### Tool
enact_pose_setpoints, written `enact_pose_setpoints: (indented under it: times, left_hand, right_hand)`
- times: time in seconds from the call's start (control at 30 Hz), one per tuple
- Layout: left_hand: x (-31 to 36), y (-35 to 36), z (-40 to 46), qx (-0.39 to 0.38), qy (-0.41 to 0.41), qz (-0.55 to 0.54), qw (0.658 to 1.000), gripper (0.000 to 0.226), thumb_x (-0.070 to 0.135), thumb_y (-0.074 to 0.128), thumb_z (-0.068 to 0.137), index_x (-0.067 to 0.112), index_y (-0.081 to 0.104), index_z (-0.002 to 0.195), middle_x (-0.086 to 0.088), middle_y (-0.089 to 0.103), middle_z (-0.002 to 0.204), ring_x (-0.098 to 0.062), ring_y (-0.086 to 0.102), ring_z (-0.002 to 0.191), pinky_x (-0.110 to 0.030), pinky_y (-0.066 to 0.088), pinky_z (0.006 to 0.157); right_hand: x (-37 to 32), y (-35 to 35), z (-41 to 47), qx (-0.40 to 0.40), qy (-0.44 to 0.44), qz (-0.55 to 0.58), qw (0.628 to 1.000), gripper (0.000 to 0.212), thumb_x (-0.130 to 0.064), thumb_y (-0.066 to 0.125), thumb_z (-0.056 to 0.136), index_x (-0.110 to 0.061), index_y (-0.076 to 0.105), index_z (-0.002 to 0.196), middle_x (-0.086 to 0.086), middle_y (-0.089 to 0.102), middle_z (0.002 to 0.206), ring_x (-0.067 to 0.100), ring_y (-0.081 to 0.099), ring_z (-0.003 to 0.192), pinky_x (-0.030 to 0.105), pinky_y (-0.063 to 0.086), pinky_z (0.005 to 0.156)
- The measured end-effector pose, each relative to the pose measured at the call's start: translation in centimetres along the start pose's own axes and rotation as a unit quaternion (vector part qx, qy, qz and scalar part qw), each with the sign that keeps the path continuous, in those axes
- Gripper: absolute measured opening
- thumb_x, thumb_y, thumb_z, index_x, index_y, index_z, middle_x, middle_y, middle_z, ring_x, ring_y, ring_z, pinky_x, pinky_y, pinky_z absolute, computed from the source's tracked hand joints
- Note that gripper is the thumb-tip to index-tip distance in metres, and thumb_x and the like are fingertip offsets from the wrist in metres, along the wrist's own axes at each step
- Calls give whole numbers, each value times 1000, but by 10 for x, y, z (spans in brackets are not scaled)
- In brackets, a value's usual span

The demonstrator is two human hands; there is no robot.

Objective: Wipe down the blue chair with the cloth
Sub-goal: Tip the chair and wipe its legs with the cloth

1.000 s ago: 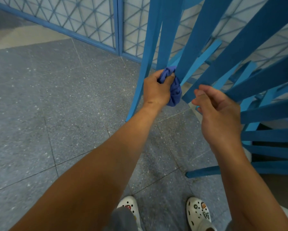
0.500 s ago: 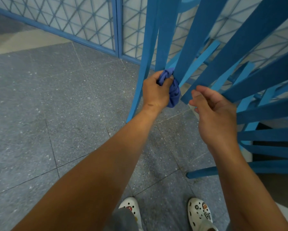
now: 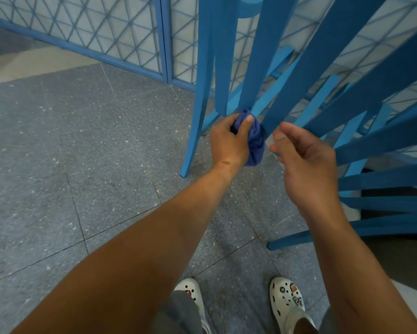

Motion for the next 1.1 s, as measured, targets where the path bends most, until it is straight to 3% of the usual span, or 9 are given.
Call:
enact_pose_setpoints:
  times: [0.2, 0.3, 0.43, 0.63, 0.77, 0.87, 0.93, 1.0, 1.1]
  left_hand:
    - [18, 4, -1, 25, 87, 26, 996, 21, 31, 64, 96, 18, 70, 81, 7, 66, 71, -4, 60, 68, -27, 50, 63]
    - [4, 5, 6, 25, 50, 72, 996, 29, 29, 64, 96, 26, 58, 67, 10, 57, 62, 0, 52, 58, -25, 42, 57]
    - [-11, 8, 9, 4, 1, 72, 997, 31, 26, 64, 97, 24, 57, 67, 11, 55, 63, 0, 49, 59, -27, 38, 60]
    - [23, -5, 11, 25, 111, 44, 993, 23, 30, 64, 94, 35, 57, 72, 19, 55, 65, 7, 54, 65, -7, 36, 59]
    - [1, 0, 11, -16, 35, 90, 995, 26, 30, 65, 96, 21, 61, 72, 12, 56, 64, 5, 51, 60, -16, 37, 57]
    - [1, 1, 7, -33, 1, 83, 996, 24, 35, 65, 96, 21, 67, 76, 9, 65, 69, 1, 59, 65, -20, 45, 62]
    - [11, -1, -2, -47, -13, 61, 997, 23, 39, 64, 96, 22, 71, 82, 8, 71, 76, -2, 64, 73, -24, 52, 68]
    - [21, -7, -13, -83, -33, 28, 996, 25, 38, 61, 97, 24, 72, 80, 9, 73, 78, -2, 66, 75, -25, 52, 72]
    - [37, -16, -30, -134, -84, -72, 985, 28, 15, 54, 100, 19, 72, 79, 9, 71, 74, -2, 64, 72, -19, 50, 71]
  right_hand:
    - [3, -3, 0, -5, 1, 12, 1000, 33, -42, 68, 95, -34, 67, 127, -15, 73, 116, 4, 70, 106, 35, 56, 98]
    - [2, 1, 2, -13, 1, 10, 1000, 33, -40, 67, 96, -32, 67, 128, -14, 73, 116, 4, 69, 106, 35, 56, 99]
    - [-1, -2, 5, -11, -4, 19, 1000, 32, -39, 68, 96, -31, 67, 127, -15, 73, 114, 4, 70, 105, 31, 57, 97]
    - [-2, -2, 7, -15, -10, 28, 999, 23, -37, 69, 96, -39, 68, 118, -17, 74, 111, 5, 71, 104, 30, 57, 97]
    - [3, -1, 8, -16, -17, 29, 999, 21, -38, 68, 96, -40, 68, 117, -15, 74, 112, 4, 70, 104, 27, 56, 94]
    - [15, 1, 7, -39, -7, 5, 999, 30, -34, 67, 98, -29, 67, 127, -19, 70, 113, -12, 65, 101, 7, 51, 82]
    - [23, 9, 3, -96, 3, -23, 995, 37, -29, 66, 99, -33, 60, 135, -30, 65, 112, -19, 61, 98, 2, 47, 76]
    - [27, 18, -5, -144, 12, -23, 989, 45, -25, 66, 99, -35, 53, 141, -29, 65, 120, -9, 64, 108, 13, 51, 86]
    - [26, 22, -16, -109, -8, -2, 994, 49, -21, 70, 96, -22, 54, 143, -11, 67, 128, 4, 66, 113, 26, 53, 95]
Point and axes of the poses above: each hand's wrist, its own z-axis towards the middle knuckle, its own y-axis out of the palm, x = y × z, the point moved 4 cm from there along z, towards the middle knuckle
